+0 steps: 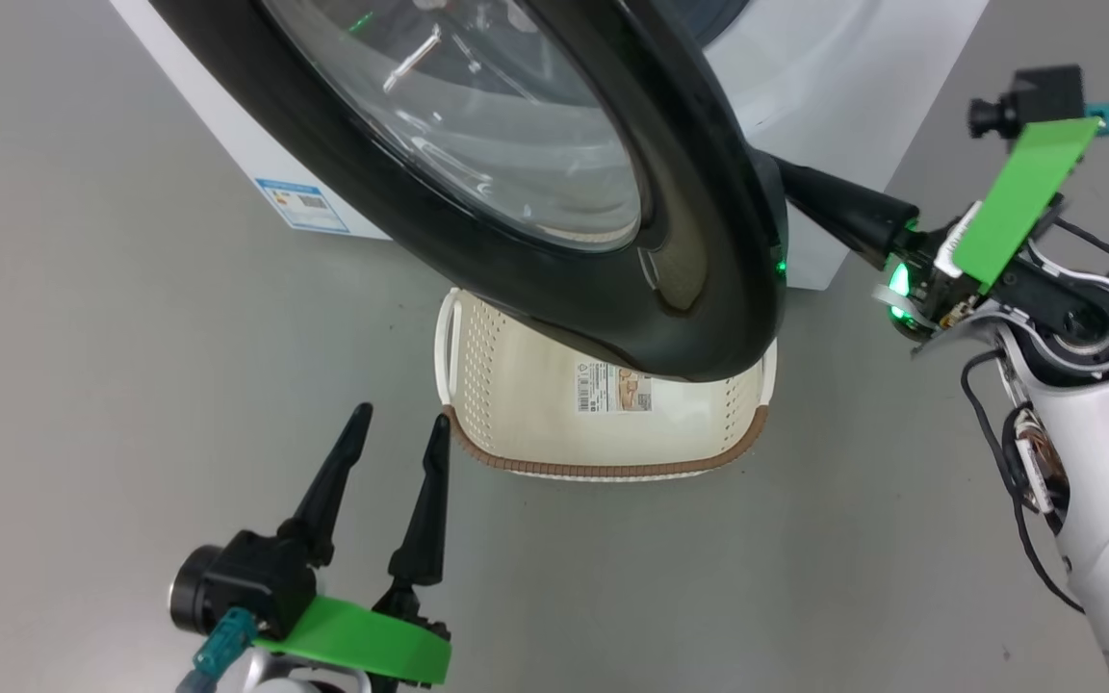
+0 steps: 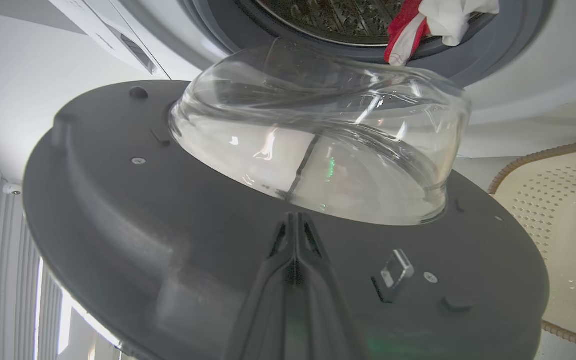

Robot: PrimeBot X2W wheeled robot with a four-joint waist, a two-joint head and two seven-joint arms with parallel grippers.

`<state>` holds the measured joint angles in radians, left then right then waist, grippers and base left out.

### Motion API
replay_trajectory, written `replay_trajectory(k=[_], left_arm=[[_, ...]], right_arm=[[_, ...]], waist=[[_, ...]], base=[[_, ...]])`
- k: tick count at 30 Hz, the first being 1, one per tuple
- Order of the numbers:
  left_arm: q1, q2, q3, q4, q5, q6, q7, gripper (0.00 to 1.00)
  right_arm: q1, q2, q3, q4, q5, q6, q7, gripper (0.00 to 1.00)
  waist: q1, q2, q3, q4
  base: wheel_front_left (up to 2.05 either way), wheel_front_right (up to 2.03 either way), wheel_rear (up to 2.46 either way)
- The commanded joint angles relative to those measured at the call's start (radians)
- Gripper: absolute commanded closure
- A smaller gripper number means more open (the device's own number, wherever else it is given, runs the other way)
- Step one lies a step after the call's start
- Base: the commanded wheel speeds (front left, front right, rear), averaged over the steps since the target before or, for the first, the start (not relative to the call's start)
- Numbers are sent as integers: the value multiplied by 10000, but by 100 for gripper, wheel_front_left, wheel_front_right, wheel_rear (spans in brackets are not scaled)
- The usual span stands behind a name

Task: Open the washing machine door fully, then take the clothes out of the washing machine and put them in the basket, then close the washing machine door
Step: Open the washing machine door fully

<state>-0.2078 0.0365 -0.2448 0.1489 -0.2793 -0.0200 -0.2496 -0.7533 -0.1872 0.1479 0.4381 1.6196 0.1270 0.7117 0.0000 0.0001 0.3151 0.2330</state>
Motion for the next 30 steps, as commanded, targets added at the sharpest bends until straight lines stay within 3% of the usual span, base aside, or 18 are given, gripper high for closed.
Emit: replay_trajectory(k=[1,3,30], left_arm=[[143,137,403,-184,98,-79,-122,0],[201,137,506,-160,160,-130,-122,0],[944,137,1682,111,845,-766,-122,0]], right_arm=[[306,83,-4,-199,-121,37,-111,29],[496,74,-109,-174,-142,37,-241,0],[4056,582,-992,-286,-288,37,-1632,0]], waist=[[0,-1,-91,-50],[0,-1,-174,-100],[0,-1,-1014,-1247]], base=[[0,0,0],[0,0,0],[0,0,0]])
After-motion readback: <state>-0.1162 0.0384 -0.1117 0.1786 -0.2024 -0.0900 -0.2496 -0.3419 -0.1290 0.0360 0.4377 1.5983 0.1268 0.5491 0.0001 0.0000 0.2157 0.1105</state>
